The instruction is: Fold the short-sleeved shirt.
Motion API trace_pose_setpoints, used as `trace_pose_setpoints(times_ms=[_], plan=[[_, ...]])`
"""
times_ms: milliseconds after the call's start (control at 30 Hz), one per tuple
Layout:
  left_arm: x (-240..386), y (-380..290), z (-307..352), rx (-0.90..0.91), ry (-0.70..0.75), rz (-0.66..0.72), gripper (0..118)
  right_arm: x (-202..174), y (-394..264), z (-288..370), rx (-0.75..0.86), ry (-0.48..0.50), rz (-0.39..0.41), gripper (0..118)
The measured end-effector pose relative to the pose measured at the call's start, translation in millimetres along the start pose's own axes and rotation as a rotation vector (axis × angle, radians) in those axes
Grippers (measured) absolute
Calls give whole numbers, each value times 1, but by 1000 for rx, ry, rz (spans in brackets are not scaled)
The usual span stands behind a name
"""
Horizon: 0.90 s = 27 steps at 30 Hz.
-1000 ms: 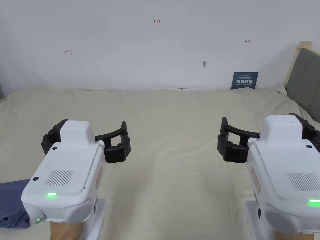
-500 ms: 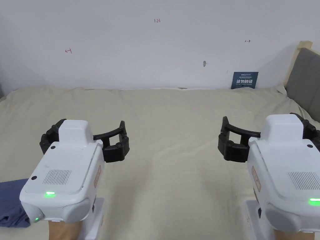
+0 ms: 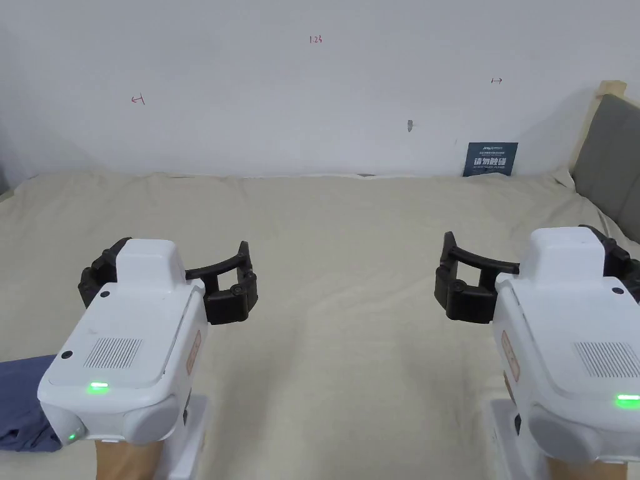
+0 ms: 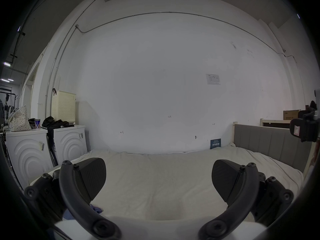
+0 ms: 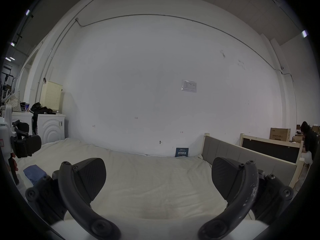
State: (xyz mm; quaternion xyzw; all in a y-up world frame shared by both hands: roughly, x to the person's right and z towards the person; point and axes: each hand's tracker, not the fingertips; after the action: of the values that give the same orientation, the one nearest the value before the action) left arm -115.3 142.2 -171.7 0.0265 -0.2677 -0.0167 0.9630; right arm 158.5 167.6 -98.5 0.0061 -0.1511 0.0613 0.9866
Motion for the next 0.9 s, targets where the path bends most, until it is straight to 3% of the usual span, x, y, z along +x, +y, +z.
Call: trace_pose_setpoints(times_ms=[400, 567, 700, 767, 900], plan=[[-2, 1, 1, -4, -4, 10, 118, -2, 1, -6, -69, -18, -10, 118], [-3, 1, 2, -16, -9, 17, 118, 3, 1, -16, -249, 69, -156, 118], [-4, 1, 5, -20, -13, 19, 118, 9, -2, -25, -440, 75, -339, 118], [-4, 0, 5, -20, -11, 14, 118, 11, -3, -27, -519, 39, -394, 118], [-6, -2, 4, -27, 1, 10, 118, 10, -2, -28, -566, 45, -371, 118]])
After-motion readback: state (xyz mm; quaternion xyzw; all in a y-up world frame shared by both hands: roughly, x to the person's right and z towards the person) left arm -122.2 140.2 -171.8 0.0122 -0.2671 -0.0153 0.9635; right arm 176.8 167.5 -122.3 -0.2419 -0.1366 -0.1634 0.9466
